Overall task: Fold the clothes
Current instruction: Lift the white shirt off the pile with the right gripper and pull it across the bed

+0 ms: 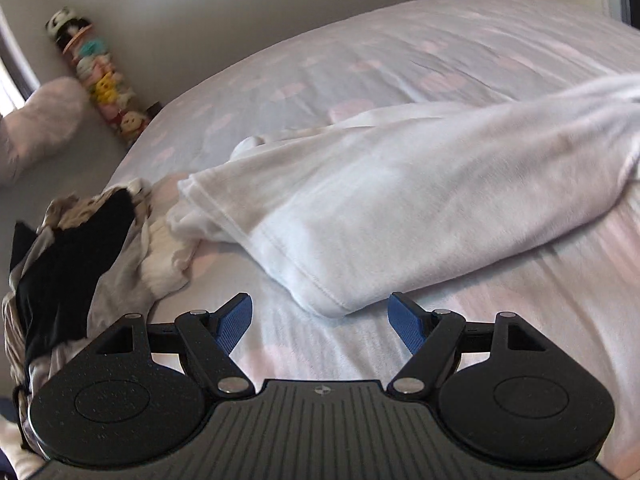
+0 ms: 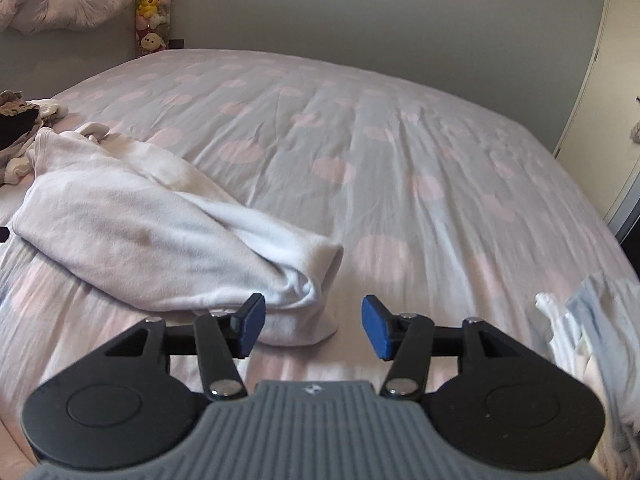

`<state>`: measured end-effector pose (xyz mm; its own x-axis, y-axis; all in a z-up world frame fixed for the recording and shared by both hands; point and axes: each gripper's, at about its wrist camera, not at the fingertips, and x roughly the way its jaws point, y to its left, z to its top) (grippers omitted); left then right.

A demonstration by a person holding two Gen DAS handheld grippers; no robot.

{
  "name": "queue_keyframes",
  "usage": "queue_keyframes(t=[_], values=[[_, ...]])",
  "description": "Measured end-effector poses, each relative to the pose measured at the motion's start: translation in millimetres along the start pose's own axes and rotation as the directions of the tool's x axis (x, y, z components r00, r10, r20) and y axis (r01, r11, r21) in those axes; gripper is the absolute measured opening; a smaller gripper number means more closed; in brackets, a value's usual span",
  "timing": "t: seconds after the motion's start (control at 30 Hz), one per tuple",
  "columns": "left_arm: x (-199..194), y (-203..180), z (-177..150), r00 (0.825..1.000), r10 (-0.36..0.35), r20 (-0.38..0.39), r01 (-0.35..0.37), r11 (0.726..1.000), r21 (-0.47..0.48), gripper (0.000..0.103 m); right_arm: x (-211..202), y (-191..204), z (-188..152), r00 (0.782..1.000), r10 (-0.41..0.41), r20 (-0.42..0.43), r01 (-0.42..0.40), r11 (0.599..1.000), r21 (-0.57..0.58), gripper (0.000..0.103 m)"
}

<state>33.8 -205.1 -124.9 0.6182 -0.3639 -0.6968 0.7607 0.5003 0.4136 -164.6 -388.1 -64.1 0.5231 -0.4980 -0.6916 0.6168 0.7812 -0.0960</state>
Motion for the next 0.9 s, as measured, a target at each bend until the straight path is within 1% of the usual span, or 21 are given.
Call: queue_keyframes(t=[0.1, 0.2, 0.27, 0.3, 0.33, 0.37, 0.4, 0.43, 0.47, 0.5, 0.57, 0.6, 0.63, 0.7, 0.83, 0.9], values=[[7.7, -24.2, 1.7, 0.999, 0.002, 0.046, -0.008, 0.990, 0.142, 0.074, 15.3, -11.6, -1.0, 0.999, 0.030, -0.035, -0.026, 0.994, 0.110, 0.064], [20.8, -41.4, 3.5, 0.999, 0.013, 0.048, -0.024, 0.969, 0.245, 0.074, 28.3, -18.5, 3.4, 0.996, 0.087, -0.034, -0.078, 0.975, 0.206, 0.065], [27.8, -46.5, 5.0, 0.998, 0.037, 0.054, -0.050, 0.961, 0.272, 0.074, 36.2, -17.1, 8.1, 0.994, 0.102, -0.027, -0.094, 0.970, 0.224, 0.064], [30.1, -48.0, 6.4, 0.997, 0.055, 0.057, -0.068, 0.959, 0.274, 0.074, 39.4, -15.6, 10.5, 0.995, 0.102, -0.020, -0.095, 0.969, 0.226, 0.062], [32.1, -48.9, 8.1, 0.997, 0.059, 0.058, -0.073, 0.957, 0.281, 0.071, 42.4, -14.2, 12.9, 0.995, 0.103, -0.014, -0.098, 0.970, 0.223, 0.060], [33.8, -49.2, 10.2, 0.997, 0.055, 0.057, -0.069, 0.954, 0.291, 0.065, 45.3, -12.7, 15.3, 0.994, 0.105, -0.007, -0.101, 0.971, 0.218, 0.052], [35.0, -49.1, 12.4, 0.998, 0.042, 0.051, -0.056, 0.953, 0.298, 0.060, 47.3, -11.8, 17.1, 0.994, 0.105, -0.005, -0.102, 0.972, 0.211, 0.038], [35.4, -48.2, 15.0, 0.999, 0.020, 0.040, -0.031, 0.955, 0.296, 0.047, 49.2, -11.0, 18.7, 0.995, 0.104, -0.004, -0.101, 0.974, 0.204, 0.029], [35.4, -47.0, 17.7, 1.000, -0.006, 0.026, -0.002, 0.957, 0.290, 0.036, 51.0, -10.3, 20.3, 0.995, 0.104, -0.004, -0.101, 0.975, 0.198, 0.021], [34.8, -45.7, 20.2, 1.000, -0.018, 0.017, 0.013, 0.959, 0.285, 0.033, 52.8, -9.5, 21.9, 0.995, 0.104, -0.003, -0.101, 0.976, 0.191, 0.019], [29.2, -40.0, 26.5, 0.999, -0.036, 0.006, 0.033, 0.963, 0.266, 0.018, 51.3, -10.9, 25.0, 0.995, 0.100, 0.015, -0.101, 0.979, 0.179, 0.016], [26.0, -36.8, 29.8, 0.999, -0.046, 0.001, 0.044, 0.966, 0.256, 0.016, 49.4, -12.2, 26.9, 0.995, 0.097, 0.027, -0.100, 0.979, 0.176, 0.015], [20.1, -32.5, 33.4, 0.999, -0.054, 0.001, 0.053, 0.968, 0.244, 0.009, 47.5, -13.1, 29.7, 0.995, 0.093, 0.040, -0.099, 0.981, 0.169, 0.014], [5.2, -22.8, 41.0, 0.998, -0.069, 0.005, 0.066, 0.974, 0.218, 0.004, 41.4, -15.5, 39.1, 0.994, 0.084, 0.074, -0.093, 0.986, 0.139, 0.013], [-38.2, -3.9, 63.5, 0.991, -0.132, 0.033, 0.125, 0.979, 0.159, 0.004, 18.7, -22.4, 66.6, 0.981, 0.077, 0.179, -0.099, 0.988, 0.117, 0.012], [-63.7, 4.0, 71.2, 0.982, -0.183, 0.041, 0.177, 0.976, 0.125, 0.004, 2.6, -23.4, 76.5, 0.970, 0.088, 0.225, -0.114, 0.988, 0.105, 0.012]])
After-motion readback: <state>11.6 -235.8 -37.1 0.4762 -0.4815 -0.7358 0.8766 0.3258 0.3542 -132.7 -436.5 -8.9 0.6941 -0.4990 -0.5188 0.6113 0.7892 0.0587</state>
